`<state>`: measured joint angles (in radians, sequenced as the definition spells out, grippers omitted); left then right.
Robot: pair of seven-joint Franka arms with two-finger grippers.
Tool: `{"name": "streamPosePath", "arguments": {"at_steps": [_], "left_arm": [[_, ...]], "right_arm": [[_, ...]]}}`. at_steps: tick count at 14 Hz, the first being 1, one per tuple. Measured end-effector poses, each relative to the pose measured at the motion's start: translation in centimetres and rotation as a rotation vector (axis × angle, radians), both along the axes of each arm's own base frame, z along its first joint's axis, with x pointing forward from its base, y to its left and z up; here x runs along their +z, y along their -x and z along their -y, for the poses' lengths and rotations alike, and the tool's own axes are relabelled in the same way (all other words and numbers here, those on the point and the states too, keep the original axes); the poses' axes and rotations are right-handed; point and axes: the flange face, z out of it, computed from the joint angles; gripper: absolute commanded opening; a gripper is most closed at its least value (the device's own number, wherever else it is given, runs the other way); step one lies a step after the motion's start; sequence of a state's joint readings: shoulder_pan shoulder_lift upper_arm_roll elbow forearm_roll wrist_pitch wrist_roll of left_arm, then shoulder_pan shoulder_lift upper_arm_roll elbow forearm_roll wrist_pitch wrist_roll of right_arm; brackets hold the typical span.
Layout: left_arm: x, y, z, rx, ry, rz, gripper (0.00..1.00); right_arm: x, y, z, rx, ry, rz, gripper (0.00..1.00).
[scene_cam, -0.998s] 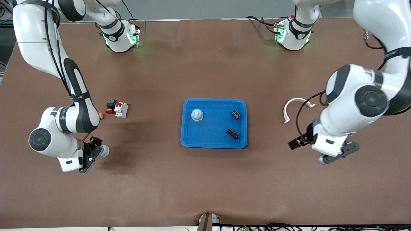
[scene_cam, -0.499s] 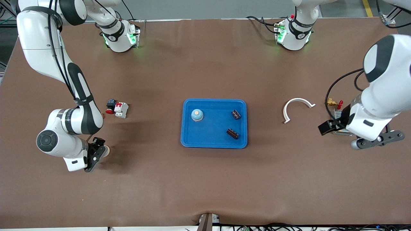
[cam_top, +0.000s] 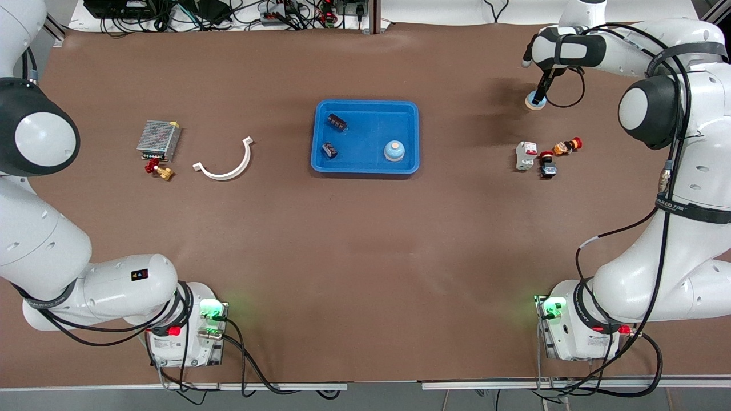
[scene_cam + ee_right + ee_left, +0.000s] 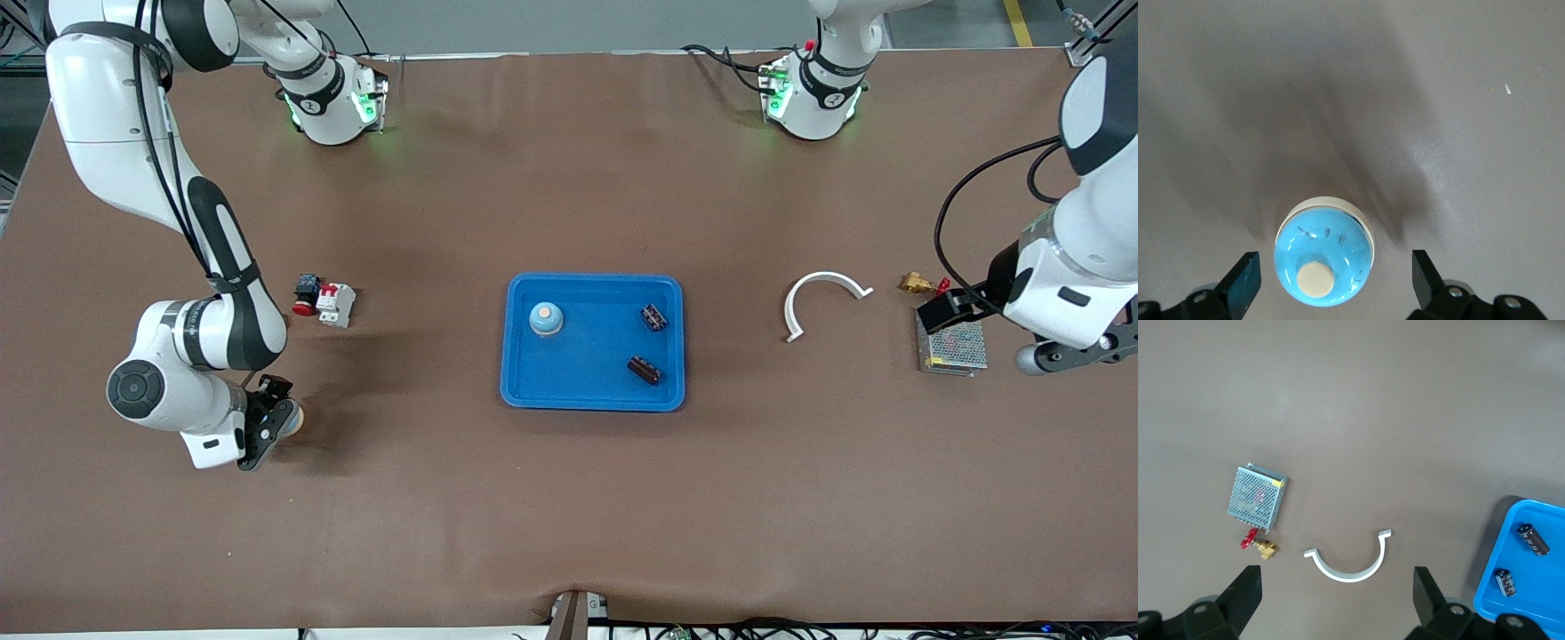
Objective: Place electrolytic capacitor and blue bell in tray
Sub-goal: 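Grasp the second blue bell with the right gripper while the left gripper withdraws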
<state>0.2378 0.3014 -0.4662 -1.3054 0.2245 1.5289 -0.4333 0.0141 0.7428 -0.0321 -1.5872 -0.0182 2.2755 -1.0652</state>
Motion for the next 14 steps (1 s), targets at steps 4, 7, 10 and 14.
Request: {"name": "streamPosePath", "arguments": {"at_steps": [4, 7, 10, 14], "left_arm": [[1.2, 0.4, -0.9, 0.026, 0.056, -0.001, 1.00], [3.3, 1.3, -0.7, 0.027, 0.054, 0.030, 1.00], [4.9, 2.9, -0.7, 0.032, 0.035, 0.015, 1.00], [5.7, 3.6, -0.5, 0.027, 0.027, 0.007, 1.00]], "right_arm": [[-0.4, 0.3, 0.1, 0.001, -0.001, -0.008, 1.00], [-0.4, 0.2, -0.1, 0.004, -0.004, -0.001, 1.00], [-0.7, 0.4, -0.4, 0.007, -0.007, 0.004, 1.00], [-1.0, 0.6, -0.4, 0.008, -0.007, 0.005, 1.00]]}}
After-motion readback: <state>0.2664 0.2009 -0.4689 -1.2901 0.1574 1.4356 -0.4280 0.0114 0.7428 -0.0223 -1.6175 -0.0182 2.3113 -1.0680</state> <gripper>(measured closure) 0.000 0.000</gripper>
